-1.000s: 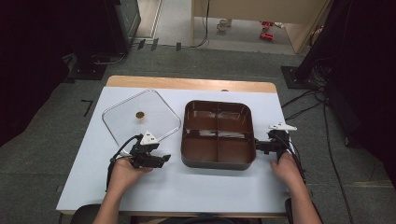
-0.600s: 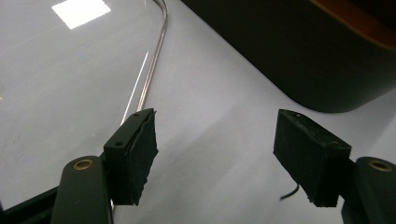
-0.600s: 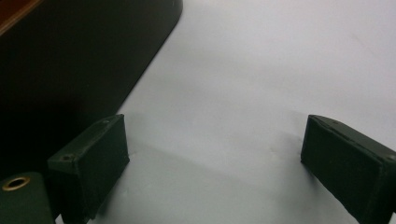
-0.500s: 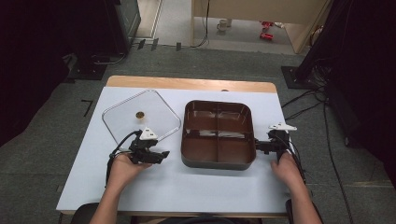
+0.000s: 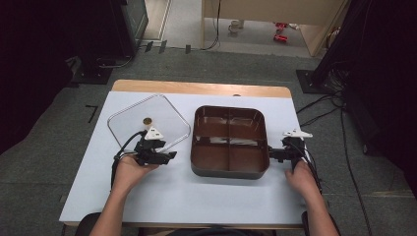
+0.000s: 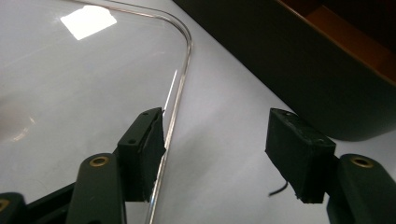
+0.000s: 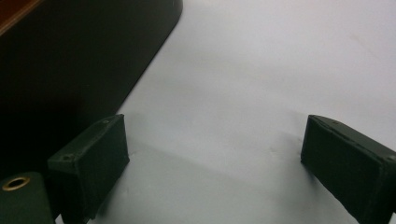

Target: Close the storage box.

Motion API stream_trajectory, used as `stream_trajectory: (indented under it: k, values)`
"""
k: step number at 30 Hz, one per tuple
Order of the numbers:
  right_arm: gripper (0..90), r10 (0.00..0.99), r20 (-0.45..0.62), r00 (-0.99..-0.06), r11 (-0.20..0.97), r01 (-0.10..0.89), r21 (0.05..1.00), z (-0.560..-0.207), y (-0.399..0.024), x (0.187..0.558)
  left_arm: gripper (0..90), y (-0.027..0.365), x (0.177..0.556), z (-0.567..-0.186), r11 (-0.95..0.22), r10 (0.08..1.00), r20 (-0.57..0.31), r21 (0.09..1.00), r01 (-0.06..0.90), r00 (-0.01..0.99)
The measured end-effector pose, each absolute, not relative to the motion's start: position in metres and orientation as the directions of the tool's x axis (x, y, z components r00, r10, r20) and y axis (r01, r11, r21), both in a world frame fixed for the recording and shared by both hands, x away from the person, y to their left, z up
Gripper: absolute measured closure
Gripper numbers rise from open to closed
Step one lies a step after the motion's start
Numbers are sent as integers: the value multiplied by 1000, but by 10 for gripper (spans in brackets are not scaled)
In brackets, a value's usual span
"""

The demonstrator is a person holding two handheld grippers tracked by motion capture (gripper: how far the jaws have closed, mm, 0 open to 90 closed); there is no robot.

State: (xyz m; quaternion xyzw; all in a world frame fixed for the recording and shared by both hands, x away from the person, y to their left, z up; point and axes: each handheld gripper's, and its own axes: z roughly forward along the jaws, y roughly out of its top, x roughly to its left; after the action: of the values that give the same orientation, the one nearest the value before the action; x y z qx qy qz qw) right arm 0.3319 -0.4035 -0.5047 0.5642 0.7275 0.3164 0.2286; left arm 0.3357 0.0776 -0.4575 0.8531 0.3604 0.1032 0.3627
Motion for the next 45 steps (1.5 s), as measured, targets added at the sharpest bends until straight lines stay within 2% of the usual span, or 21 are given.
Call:
stream_trajectory:
  k: [22,45]
  values:
    - [68,966,21,-259,165,676,718,-505,-403,332,419,90,364,-452,-448,723,-67,712,541,687]
    - [68,966,21,-259,165,675,719,-505,-403,332,409,99,396,-442,-437,746,-72,697,569,662]
